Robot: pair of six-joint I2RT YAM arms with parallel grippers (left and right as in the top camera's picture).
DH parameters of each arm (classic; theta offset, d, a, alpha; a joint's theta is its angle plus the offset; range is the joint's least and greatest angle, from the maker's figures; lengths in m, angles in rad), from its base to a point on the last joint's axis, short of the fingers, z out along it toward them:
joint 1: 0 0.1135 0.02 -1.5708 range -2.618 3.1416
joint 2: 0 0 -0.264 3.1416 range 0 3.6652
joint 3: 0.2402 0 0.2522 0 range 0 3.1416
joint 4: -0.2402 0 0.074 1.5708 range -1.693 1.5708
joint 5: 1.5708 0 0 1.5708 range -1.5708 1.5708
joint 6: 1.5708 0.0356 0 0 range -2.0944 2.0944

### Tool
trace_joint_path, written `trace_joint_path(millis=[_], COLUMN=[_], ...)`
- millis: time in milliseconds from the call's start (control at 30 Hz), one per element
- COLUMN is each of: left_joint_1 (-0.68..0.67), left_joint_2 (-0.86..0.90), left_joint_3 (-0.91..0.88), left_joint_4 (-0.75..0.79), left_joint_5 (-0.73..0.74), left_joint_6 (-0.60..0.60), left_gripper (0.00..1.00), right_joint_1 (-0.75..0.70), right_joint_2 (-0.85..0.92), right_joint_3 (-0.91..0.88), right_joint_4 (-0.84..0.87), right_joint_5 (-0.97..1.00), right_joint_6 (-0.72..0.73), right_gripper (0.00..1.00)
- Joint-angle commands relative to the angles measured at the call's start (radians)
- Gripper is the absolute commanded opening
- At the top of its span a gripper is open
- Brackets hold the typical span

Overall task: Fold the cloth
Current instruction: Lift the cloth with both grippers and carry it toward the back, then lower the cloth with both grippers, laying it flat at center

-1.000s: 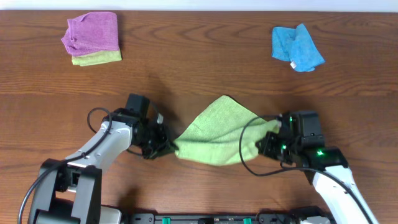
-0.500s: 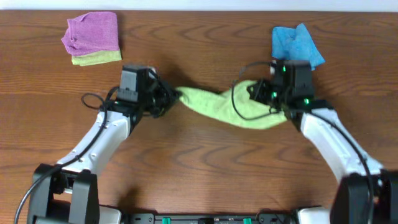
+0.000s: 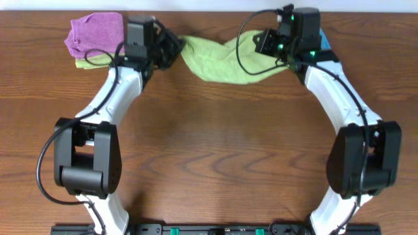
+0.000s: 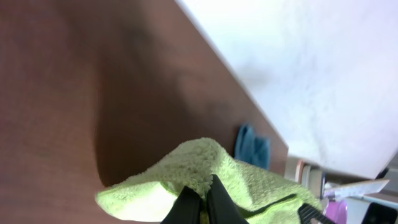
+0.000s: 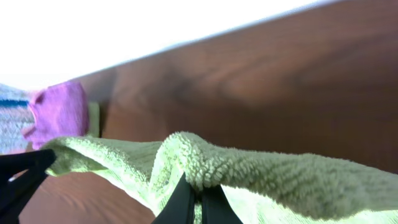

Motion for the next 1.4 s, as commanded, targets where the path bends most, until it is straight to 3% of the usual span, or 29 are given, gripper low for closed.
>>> trace_joint_path(millis=[0,233,533,1067,1367], left_joint_1=[0.027,0.07,0.071,0.038,-0.025], left_joint_2=[0.024,0.024,0.018,-0.05,-0.051], left_joint_3=[0.116,0.228,0.281,0.279,0.216], left_joint_4=[-0.04,-0.172,-0.367,-1.048,-1.103], left_joint_5=[-0.022,0.012,0.095,0.118,0.105], left_joint_6=[0.073,0.156,0.258,0.588,0.607], left_gripper=[0.06,0.06,0.06,0.06,0.06], right_joint_1=[0.002,0.002,0.024,0.03,0.029], right_joint_2=[0.037,0.048,0.044,0.041,0.024], right_joint_3=[0.104,0.178,0.178,0.178,0.162], right_joint_4=[0.0,-0.058,-0.278,-0.713,-0.845], right_joint_5=[0.003,-0.025,-0.071,-0.083,-0.073], right_joint_6=[-0.017,-0.021,-0.107,-0.287,-0.401], right_gripper=[0.01,0.01,0.01,0.01,0.02])
